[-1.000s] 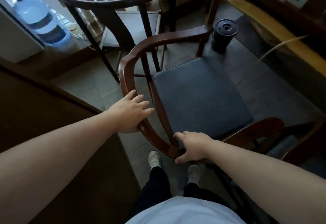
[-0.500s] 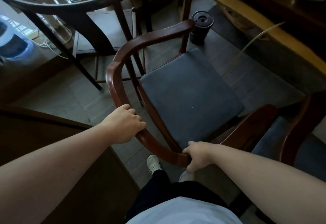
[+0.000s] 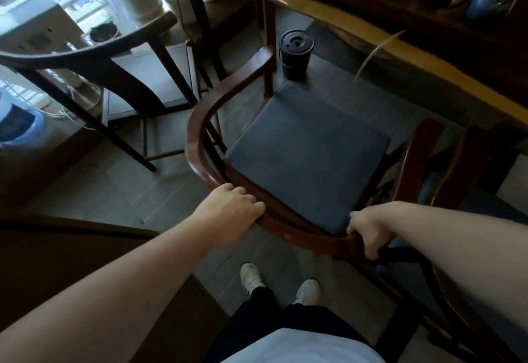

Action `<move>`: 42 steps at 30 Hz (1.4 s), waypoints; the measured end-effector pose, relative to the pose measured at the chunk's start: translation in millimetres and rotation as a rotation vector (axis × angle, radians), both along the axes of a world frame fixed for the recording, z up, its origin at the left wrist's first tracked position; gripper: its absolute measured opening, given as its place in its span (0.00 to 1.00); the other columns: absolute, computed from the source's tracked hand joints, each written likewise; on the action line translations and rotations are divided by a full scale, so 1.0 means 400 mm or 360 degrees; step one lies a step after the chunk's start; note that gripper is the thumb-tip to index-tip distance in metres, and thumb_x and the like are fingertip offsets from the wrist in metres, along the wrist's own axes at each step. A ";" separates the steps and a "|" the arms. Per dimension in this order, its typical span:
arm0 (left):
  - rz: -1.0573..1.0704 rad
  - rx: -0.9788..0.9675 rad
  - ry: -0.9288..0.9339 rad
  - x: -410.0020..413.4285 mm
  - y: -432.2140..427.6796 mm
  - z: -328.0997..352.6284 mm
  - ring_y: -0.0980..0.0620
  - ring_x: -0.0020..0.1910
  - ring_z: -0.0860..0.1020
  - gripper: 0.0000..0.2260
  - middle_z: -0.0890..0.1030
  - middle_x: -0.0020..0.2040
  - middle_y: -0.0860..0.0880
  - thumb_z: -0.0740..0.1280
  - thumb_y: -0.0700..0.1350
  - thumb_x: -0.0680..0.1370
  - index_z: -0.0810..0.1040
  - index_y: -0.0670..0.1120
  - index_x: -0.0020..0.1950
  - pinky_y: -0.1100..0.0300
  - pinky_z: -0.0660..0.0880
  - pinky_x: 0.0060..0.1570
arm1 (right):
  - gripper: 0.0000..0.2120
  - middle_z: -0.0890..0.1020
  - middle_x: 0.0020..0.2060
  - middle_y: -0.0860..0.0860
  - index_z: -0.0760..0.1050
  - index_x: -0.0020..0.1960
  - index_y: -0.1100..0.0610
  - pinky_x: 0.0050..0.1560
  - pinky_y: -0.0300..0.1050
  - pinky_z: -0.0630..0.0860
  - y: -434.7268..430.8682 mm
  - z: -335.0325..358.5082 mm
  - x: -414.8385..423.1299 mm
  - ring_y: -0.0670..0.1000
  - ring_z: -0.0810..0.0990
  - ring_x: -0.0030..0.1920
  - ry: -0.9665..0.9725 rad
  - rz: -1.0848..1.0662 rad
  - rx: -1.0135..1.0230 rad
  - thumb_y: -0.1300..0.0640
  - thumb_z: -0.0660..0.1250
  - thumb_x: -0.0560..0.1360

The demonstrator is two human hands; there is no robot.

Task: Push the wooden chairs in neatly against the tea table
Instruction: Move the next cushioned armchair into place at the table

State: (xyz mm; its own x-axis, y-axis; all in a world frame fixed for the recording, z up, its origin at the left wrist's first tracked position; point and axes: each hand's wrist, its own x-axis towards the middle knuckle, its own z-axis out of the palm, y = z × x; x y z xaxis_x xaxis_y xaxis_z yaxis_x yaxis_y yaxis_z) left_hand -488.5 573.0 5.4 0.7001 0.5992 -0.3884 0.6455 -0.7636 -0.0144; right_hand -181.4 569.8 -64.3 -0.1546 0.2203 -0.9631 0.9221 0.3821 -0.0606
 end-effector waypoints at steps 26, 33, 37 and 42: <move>-0.0147 -0.0477 -0.0666 -0.116 0.370 -0.084 0.48 0.50 0.79 0.15 0.81 0.51 0.50 0.65 0.54 0.77 0.77 0.46 0.57 0.53 0.78 0.46 | 0.43 0.64 0.67 0.32 0.64 0.72 0.39 0.68 0.39 0.58 -0.211 0.082 -0.221 0.36 0.62 0.66 0.0876 -0.1681 0.1017 0.21 0.65 0.63; -0.0408 -0.0718 -0.0654 -0.190 0.370 -0.102 0.50 0.46 0.79 0.28 0.82 0.47 0.51 0.59 0.70 0.73 0.78 0.48 0.55 0.55 0.76 0.43 | 0.19 0.85 0.46 0.46 0.83 0.50 0.53 0.50 0.58 0.78 -0.224 0.045 -0.295 0.50 0.83 0.47 0.0843 -0.1460 0.1767 0.42 0.71 0.66; -0.0714 -0.0598 -0.0595 -0.198 0.365 -0.118 0.49 0.41 0.81 0.18 0.83 0.46 0.54 0.69 0.60 0.71 0.79 0.51 0.56 0.55 0.78 0.36 | 0.17 0.85 0.48 0.46 0.84 0.52 0.53 0.50 0.55 0.77 -0.235 0.029 -0.303 0.51 0.83 0.47 0.0792 -0.1439 0.1813 0.50 0.76 0.64; -0.0824 -0.0571 -0.0658 -0.201 0.375 -0.136 0.50 0.36 0.81 0.12 0.84 0.42 0.54 0.68 0.53 0.73 0.80 0.50 0.53 0.58 0.77 0.28 | 0.17 0.86 0.48 0.48 0.84 0.52 0.54 0.52 0.54 0.76 -0.240 0.022 -0.299 0.51 0.83 0.48 0.0762 -0.1429 0.1801 0.51 0.77 0.65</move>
State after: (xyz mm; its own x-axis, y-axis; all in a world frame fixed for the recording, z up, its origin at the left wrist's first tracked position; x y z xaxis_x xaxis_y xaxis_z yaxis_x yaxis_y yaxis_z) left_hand -568.9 722.8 -49.1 0.9890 0.0401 -0.1423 0.1016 -0.8832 0.4578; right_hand -301.1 473.9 -55.5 0.1893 0.9735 -0.1282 0.8463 -0.2280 -0.4815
